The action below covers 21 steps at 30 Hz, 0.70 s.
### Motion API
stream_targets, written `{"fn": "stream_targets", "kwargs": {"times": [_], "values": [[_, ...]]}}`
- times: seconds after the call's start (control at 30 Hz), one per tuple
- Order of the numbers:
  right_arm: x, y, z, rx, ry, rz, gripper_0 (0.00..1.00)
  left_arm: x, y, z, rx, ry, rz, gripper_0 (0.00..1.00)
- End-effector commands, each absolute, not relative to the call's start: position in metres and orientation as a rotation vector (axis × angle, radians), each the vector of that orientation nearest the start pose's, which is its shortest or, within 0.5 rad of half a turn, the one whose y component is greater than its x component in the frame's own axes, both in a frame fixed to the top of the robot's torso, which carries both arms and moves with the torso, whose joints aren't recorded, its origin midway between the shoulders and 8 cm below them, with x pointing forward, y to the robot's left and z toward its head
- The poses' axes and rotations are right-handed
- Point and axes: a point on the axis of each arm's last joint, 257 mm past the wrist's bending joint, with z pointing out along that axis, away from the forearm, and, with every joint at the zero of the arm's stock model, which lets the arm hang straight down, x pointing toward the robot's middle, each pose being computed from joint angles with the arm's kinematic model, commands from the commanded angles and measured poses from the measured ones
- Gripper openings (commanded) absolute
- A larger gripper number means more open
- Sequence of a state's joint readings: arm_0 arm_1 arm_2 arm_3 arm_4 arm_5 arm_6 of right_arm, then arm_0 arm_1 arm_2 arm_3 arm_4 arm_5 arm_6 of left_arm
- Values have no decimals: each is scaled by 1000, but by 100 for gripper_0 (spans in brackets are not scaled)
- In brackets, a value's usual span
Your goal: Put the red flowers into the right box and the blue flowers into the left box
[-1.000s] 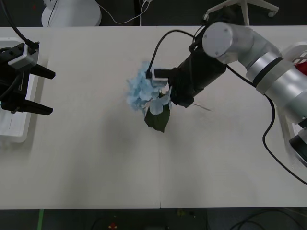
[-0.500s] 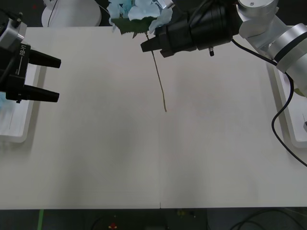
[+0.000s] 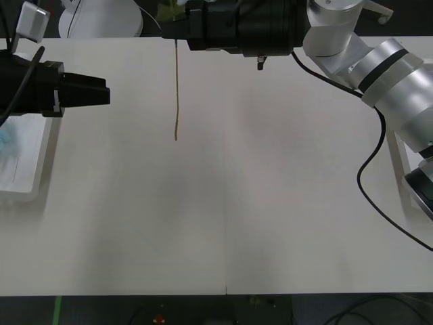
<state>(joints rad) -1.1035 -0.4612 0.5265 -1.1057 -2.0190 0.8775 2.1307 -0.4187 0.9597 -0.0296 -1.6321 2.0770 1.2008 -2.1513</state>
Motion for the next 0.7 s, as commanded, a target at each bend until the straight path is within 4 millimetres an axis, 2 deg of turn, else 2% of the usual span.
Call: {"fn": "stream_targets", "kwargs": {"times": [0.03,0.17,0.3,0.7], "values": [[507,147,63,-882,1586,1347,0,452,149,-43,692,1854,-1211,100],[503,161,65,-848,1572,1380,0,458,141,-53,671,1867,-1247,100],[503,165,62,-843,1573,1375,0,465,132,-60,648,1867,-1283,100],[508,167,63,-817,1568,1368,0,482,95,-50,627,1818,-1345,100]]}}
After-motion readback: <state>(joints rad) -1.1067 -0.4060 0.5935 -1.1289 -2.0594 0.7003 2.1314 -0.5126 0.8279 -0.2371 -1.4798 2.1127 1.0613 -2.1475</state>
